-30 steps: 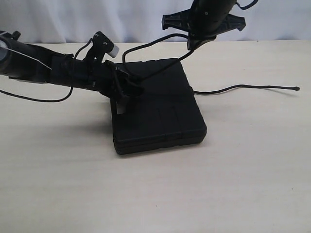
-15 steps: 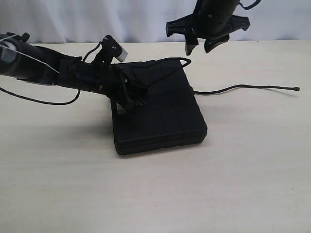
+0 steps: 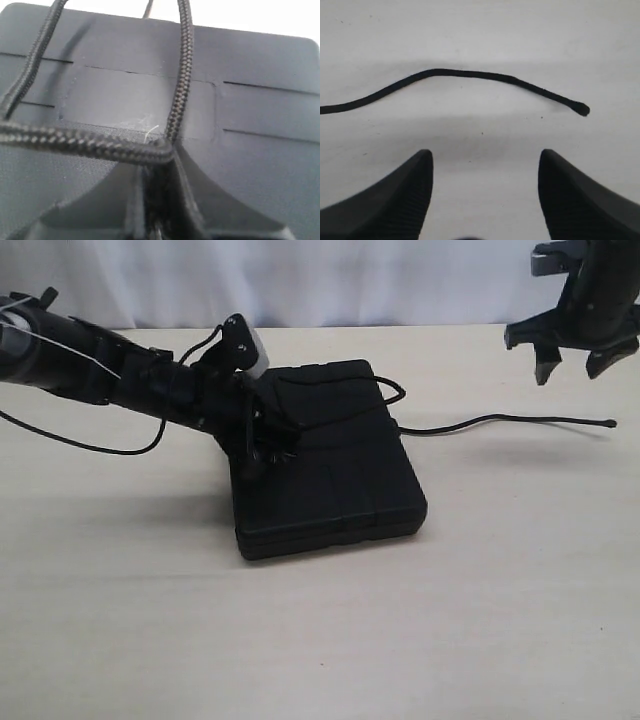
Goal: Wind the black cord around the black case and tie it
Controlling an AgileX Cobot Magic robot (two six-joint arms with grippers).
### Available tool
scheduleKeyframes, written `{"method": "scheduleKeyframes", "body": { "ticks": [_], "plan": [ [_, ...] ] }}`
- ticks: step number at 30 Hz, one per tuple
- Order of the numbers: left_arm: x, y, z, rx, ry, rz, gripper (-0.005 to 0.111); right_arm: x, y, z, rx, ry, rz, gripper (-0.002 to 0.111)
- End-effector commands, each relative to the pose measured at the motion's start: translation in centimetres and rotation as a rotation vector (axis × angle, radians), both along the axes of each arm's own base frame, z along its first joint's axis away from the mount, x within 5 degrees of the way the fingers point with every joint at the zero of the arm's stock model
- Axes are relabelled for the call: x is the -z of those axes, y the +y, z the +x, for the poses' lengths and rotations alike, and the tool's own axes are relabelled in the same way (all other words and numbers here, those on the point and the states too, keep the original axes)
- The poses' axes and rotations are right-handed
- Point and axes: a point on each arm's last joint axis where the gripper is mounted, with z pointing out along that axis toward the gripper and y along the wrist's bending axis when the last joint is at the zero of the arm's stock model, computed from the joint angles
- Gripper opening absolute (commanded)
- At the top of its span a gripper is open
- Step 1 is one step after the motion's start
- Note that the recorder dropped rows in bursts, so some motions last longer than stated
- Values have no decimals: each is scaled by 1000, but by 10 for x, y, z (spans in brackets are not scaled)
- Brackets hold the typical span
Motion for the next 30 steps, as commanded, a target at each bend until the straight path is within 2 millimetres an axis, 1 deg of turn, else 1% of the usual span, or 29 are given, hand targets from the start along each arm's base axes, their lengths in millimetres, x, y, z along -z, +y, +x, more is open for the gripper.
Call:
{"method": "scheduleKeyframes", "body": {
  "ticks": [1,3,4,5,6,7,8,9,10,12,16,18,20,21,22,26,30],
  "plan": [
    [-15,-7,-7,120,-51,0,0,22,-14,12,-186,2,-54,58],
    [-19,-6,-8,144,-66,20,0,28,-21,17,-278,3,-118,58],
    [-24,-6,-10,165,-83,39,0,31,-28,21,-329,30,-145,55],
    [-26,-6,-11,170,-88,45,0,34,-29,24,-351,52,-149,52],
    [-29,-5,-12,188,-103,66,0,38,-32,30,-387,98,-137,44],
    [-30,-4,-12,197,-108,75,0,37,-32,34,-396,99,-138,42],
    [-30,-4,-13,200,-113,87,0,42,-33,39,-412,112,-140,42],
    [-29,-3,-13,206,-116,101,0,42,-33,43,-432,107,-148,42],
    [-28,-2,-13,214,-121,120,0,45,-33,46,-464,111,-147,42],
    [-25,1,-12,232,-136,178,0,64,-21,53,-694,143,-76,42],
    [-25,1,-12,230,-137,179,0,85,-10,56,-882,139,13,42],
    [-25,1,-12,231,-137,180,0,92,-4,56,-973,121,58,42],
    [-25,1,-12,231,-138,183,0,97,-2,60,-1035,85,58,42],
    [-25,1,-12,231,-138,183,0,99,-3,63,-1035,66,33,42],
    [-25,1,-12,233,-137,182,0,103,-6,63,-1069,85,-5,42],
    [-25,1,-12,234,-139,186,0,110,-8,63,-1153,124,-46,41],
    [-25,1,-12,234,-139,186,0,111,-8,62,-1182,135,-46,37]
  ]
}}
